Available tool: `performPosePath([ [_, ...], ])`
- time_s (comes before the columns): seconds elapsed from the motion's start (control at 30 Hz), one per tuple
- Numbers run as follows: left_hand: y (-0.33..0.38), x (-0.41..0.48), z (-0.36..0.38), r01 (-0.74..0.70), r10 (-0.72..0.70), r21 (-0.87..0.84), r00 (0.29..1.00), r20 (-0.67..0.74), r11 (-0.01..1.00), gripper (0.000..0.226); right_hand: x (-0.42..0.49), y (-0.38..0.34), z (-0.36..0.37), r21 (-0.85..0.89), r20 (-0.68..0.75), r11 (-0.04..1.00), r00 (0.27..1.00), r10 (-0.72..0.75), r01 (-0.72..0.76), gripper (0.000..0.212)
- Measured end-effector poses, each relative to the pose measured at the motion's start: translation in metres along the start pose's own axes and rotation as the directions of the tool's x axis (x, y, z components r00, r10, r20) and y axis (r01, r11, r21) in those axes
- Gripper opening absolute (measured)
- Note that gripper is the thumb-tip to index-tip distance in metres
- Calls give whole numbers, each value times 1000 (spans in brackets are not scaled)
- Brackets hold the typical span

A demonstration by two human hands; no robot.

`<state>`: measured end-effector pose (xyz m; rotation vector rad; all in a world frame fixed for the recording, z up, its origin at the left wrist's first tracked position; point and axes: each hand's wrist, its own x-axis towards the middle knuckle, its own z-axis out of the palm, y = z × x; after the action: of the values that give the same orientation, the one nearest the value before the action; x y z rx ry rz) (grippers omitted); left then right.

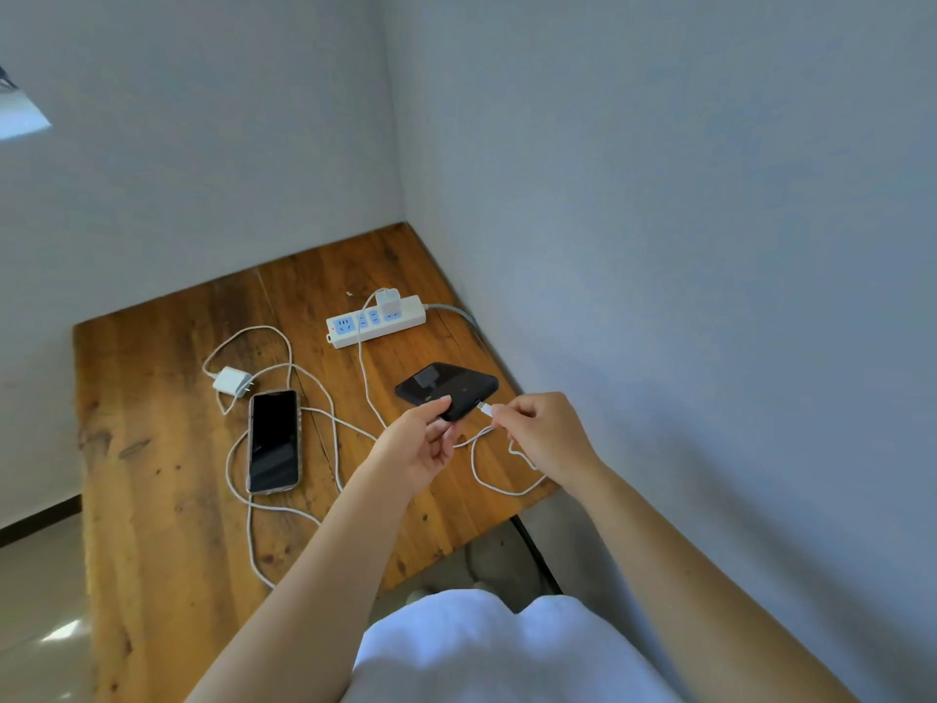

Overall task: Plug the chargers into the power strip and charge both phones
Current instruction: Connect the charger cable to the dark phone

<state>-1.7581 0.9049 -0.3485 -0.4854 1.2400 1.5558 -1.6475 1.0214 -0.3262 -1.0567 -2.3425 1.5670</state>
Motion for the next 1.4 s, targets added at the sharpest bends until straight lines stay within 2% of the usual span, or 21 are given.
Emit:
performPosePath([
  [0.3,-8,-10,-1,-30,30,2,999,-12,1000,31,-8,0,1,-21,-24,1000,1000,10,-10,27],
  [0.77,-8,-1,0,-114,120,143,992,-35,983,28,0,0,4,-82,-76,996,997,17,-23,31],
  [1.07,-1,0,1,-54,87,233,988,-131,971,28,1,1,3,-42,-45,998,998,54,-56,30],
  [1.23,1,3,4,-77,104,236,989,-104,969,30,4,0,1,42,-54,997,996,64,-62,28],
  [1.4,6,6,2,-117,138,249,988,-67,961,29,8,1,-6,44,41,997,997,68,-70,27],
])
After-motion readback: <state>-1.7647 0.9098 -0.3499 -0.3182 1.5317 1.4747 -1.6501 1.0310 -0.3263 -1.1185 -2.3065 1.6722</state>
